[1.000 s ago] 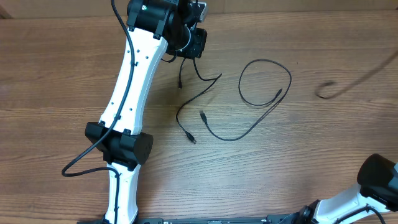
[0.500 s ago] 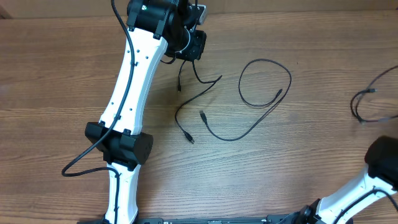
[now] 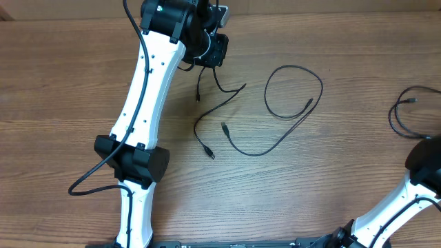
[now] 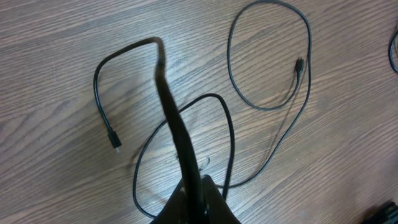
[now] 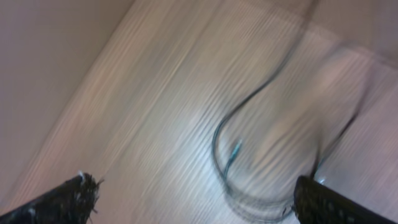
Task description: Untangle cables
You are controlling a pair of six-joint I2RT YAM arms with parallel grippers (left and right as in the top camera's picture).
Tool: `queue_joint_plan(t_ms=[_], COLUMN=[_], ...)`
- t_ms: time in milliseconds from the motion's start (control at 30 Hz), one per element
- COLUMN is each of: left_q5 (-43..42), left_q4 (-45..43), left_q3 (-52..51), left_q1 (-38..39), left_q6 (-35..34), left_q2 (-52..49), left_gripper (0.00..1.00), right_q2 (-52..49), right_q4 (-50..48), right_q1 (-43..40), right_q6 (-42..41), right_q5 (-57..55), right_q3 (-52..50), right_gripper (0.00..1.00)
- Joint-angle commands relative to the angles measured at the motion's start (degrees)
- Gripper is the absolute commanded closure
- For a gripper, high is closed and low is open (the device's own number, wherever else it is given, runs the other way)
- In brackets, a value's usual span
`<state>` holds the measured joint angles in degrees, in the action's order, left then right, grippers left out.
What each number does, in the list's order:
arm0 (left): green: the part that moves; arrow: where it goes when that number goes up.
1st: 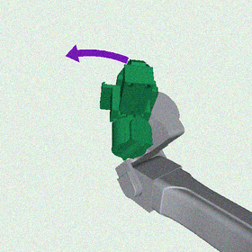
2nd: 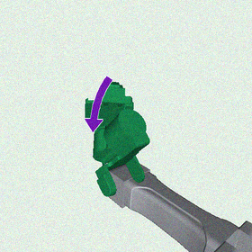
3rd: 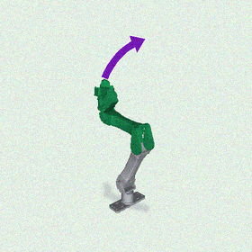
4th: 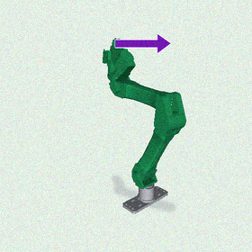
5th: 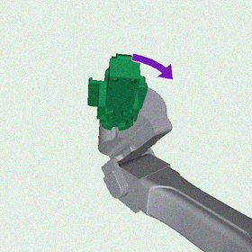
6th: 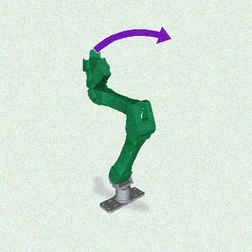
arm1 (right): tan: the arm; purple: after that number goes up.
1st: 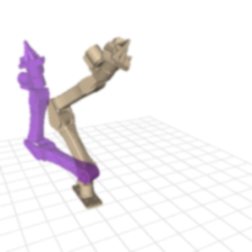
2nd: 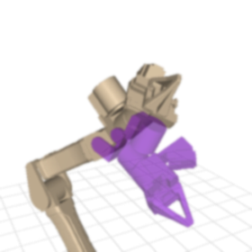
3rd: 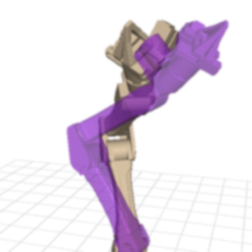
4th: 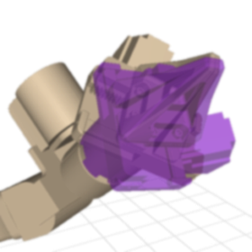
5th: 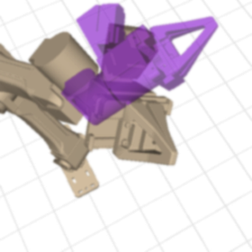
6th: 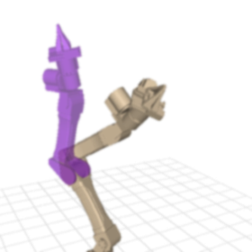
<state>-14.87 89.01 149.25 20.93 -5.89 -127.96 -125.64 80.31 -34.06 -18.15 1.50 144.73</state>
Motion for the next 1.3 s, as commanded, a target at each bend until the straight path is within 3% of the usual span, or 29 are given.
queue_joint_plan(t_ms=[0,200,433,600,700,833,1267], left_q5=[0.4,0.1,-0.3,-0.2,0.0,0.0,0.1], left_q4=[0.2,-1.0,-2.7,-1.3,-1.2,-0.5,2.4], left_q3=[0.4,1.8,2.9,2.9,2.9,2.9,2.8], left_q1=[-0.1,-1.6,-1.9,-1.9,-2.1,-2.7,-3.0], left_q6=[-0.1,-0.4,-1.4,-1.4,-0.9,-1.0,-0.9], left_q2=[0.2,1.9,4.3,4.3,4.3,4.5,4.5], left_gripper=[0.96,0.96,0.96,0.92,0.70,0.57,0.57], right_q2=[0.9,0.9,0.9,0.8,0.8,0.8,0.8], right_q4=[4.2,16.3,16.7,15.6,15.6,14.6,-2.3], right_q1=[0.9,5.1,15.0,20.8,23.2,26.1,34.6], right_q6=[13.2,21.1,21.1,13.1,10.3,5.2,-7.9], right_q5=[21.4,26.0,18.3,5.7,5.0,5.7,10.1], right_q3=[0.8,0.7,-3.6,-10.8,-16.5,-25.6,-45.9], right_gripper=[0.00,0.00,0.00,0.00,0.00,0.00,0.00])
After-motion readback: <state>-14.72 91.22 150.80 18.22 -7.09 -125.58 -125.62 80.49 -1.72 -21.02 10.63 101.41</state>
